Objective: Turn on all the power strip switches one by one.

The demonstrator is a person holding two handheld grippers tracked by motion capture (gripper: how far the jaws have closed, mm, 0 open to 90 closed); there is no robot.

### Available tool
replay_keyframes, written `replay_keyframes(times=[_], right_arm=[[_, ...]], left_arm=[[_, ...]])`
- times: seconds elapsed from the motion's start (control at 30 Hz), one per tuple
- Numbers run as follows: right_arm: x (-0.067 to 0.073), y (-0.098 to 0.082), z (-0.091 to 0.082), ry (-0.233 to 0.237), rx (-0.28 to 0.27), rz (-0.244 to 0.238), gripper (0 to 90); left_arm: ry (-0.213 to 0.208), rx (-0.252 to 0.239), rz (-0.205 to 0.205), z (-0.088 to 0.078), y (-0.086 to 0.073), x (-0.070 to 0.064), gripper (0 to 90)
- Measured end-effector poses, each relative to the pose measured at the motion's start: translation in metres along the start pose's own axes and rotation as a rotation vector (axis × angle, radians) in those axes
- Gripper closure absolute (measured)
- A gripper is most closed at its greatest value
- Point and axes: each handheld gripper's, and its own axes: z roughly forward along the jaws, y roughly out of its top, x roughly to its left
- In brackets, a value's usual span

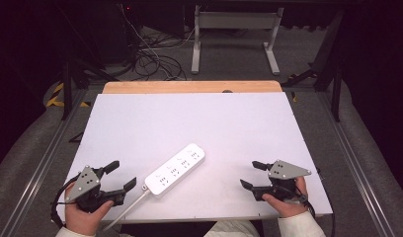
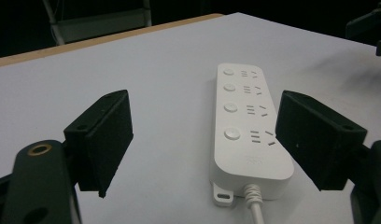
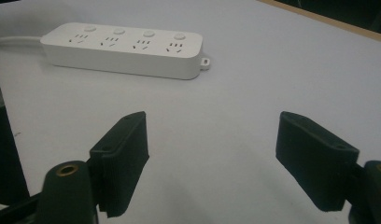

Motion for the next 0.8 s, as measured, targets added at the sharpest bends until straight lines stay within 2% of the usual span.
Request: replay_keyframes(times=[0.1, 0.17, 0.3, 0.47, 0.5, 0.53, 0.6, 0.67, 0.77, 0.8], right_arm=[[0.000, 0.000, -0.001, -0.002, -0.001, -0.001, 26.0], [0.000, 0.000, -0.001, -0.002, -0.002, -0.001, 26.2], [0.000, -0.001, 0.001, 0.002, 0.005, -0.001, 27.1], [0.000, -0.001, 0.001, 0.002, 0.009, -0.002, 27.8], [0.000, -0.001, 0.001, 0.002, 0.010, -0.001, 27.9], [0.000, -0.001, 0.001, 0.002, 0.009, -0.001, 28.1], [0.000, -0.001, 0.002, 0.004, 0.008, 0.000, 28.2], [0.000, -0.001, 0.002, 0.005, 0.010, -0.001, 28.3], [0.001, -0.001, 0.002, 0.004, 0.015, 0.000, 28.7], [0.001, -0.001, 0.003, 0.007, 0.014, 0.002, 28.8]], left_arm=[[0.002, 0.008, 0.004, 0.000, 0.001, -0.001, 20.9], [0.009, 0.017, 0.029, -0.001, 0.002, -0.001, 21.4], [0.007, 0.030, 0.046, -0.001, 0.004, -0.003, 24.2], [-0.001, 0.038, 0.051, -0.003, 0.006, -0.003, 29.0], [0.000, 0.032, 0.041, -0.003, 0.006, -0.004, 29.8], [0.000, 0.036, 0.054, -0.004, 0.007, -0.004, 30.9], [-0.008, 0.034, 0.041, -0.004, 0.008, -0.005, 33.4], [-0.014, 0.036, 0.051, -0.005, 0.010, -0.005, 34.4], [-0.026, 0.053, 0.056, -0.005, 0.017, -0.006, 42.0], [-0.032, 0.060, 0.053, -0.005, 0.022, -0.007, 48.2]])
